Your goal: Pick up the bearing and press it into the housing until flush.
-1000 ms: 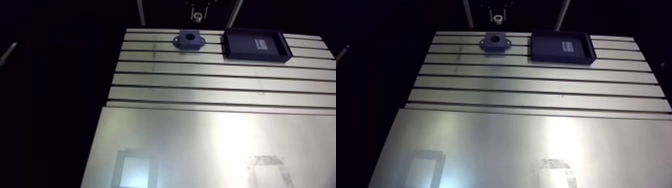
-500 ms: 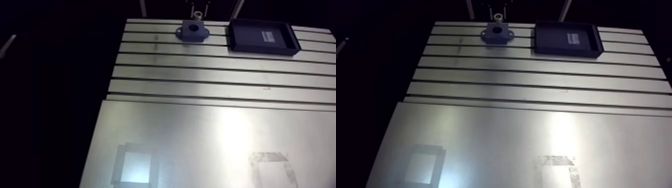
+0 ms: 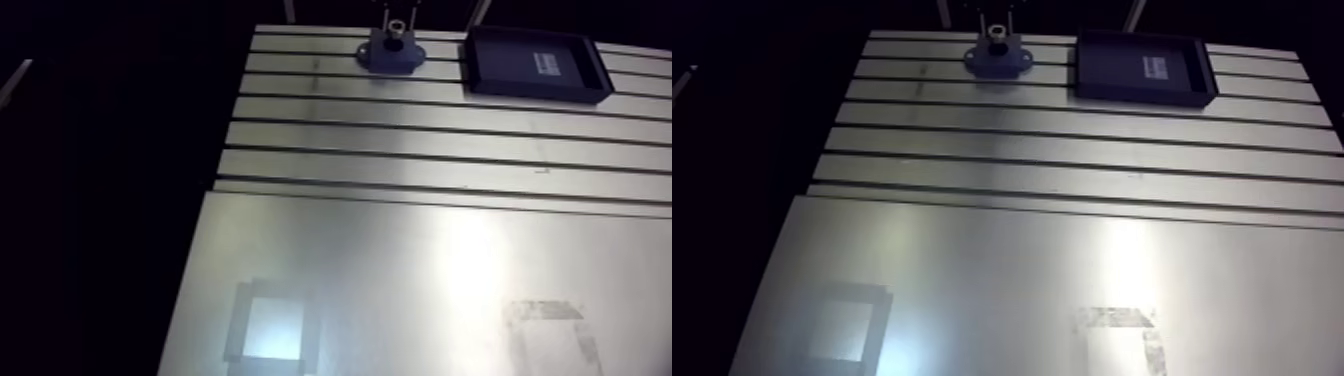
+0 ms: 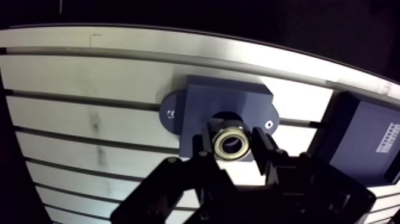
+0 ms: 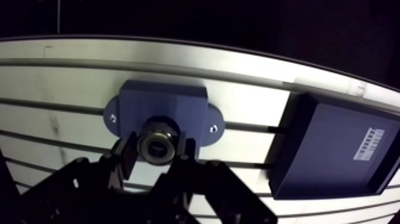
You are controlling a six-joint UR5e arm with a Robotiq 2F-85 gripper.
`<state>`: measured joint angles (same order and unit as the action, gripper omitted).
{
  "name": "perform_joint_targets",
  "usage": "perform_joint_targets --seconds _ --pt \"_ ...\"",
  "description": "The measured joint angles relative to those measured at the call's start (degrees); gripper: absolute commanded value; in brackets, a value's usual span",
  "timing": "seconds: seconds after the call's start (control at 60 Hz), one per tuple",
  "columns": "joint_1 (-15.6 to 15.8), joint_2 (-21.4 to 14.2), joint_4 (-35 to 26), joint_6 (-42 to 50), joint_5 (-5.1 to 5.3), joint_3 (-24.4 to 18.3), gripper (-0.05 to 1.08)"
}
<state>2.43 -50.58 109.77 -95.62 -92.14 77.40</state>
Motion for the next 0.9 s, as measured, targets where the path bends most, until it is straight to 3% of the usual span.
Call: perform_joint_targets --seconds 0.9 --pt "0.19 0.83 1.65 -0.04 -0.03 0.37 0.66"
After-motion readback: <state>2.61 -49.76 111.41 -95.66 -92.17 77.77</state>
